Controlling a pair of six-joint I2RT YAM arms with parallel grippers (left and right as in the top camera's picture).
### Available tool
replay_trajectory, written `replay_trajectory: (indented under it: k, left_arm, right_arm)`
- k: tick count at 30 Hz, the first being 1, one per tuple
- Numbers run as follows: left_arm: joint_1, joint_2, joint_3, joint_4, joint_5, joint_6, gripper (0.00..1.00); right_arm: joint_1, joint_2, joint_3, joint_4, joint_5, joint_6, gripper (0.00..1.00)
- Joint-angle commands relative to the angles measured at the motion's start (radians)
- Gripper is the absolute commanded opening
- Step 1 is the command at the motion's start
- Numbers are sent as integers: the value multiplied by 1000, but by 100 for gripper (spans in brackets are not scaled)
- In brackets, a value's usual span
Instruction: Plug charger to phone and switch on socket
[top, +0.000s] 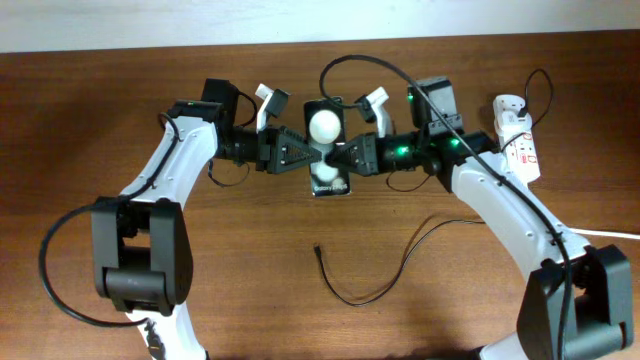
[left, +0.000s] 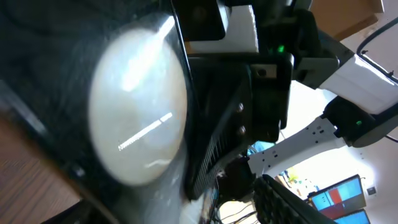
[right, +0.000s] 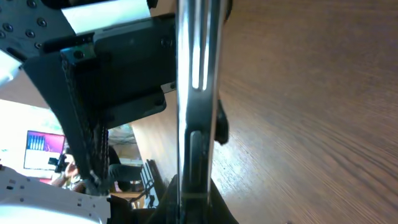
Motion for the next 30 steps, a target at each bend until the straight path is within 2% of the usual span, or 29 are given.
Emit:
replay_trajectory:
  k: [1,3,6,8,11,12,16,19,22,24,25,26,27,29,30]
  left_arm:
    - [-13,-56,18,2,63,16,56]
    - [-13,-56,45,2,63,11,48]
    - [-13,-56,90,2,63,-5,48]
    - [-13,-56,137,2,63,-68,49]
    - [-13,-56,222,2,63,-183,40]
    - [-13,-57,241,2,63,-224,38]
    - [-13,-61,278,2,63,-258,34]
    - [-13,-98,355,2,63,-307,32]
    - [-13,-155,402,2,63,-322,21]
    - [-13,-177,404,2,63,-322,11]
    - [-13,-177,404,2,63,-329,11]
    - [-13,-177,404,2,63,-333,7]
    - [-10,-177,404,3,63,-333,4]
    - [7,-177,404,2,23,-332,0]
    - [8,-177,403,1,-97,-333,0]
  right_arm:
    - [16,-11,9,-6,25,12,4]
    - [16,-11,9,-22,24,12,4]
    - [16,-11,8,-55,24,11,4]
    - [16,-11,8,-53,24,12,4]
    - [16,-11,8,-2,-7,15,4]
    - [16,-11,8,46,-9,57,4]
    - [14,-11,8,280,-10,220,4]
    - [14,-11,8,382,-61,241,4]
    - [14,-11,8,386,-74,240,5]
    - [14,-11,8,413,-98,240,5]
    - [14,-11,8,438,-119,240,8]
    - [14,-11,8,439,-122,240,25]
    - [13,-11,8,438,-123,240,48]
    - [-3,-11,8,438,-161,236,86]
    - [-26,-11,8,438,-204,223,97]
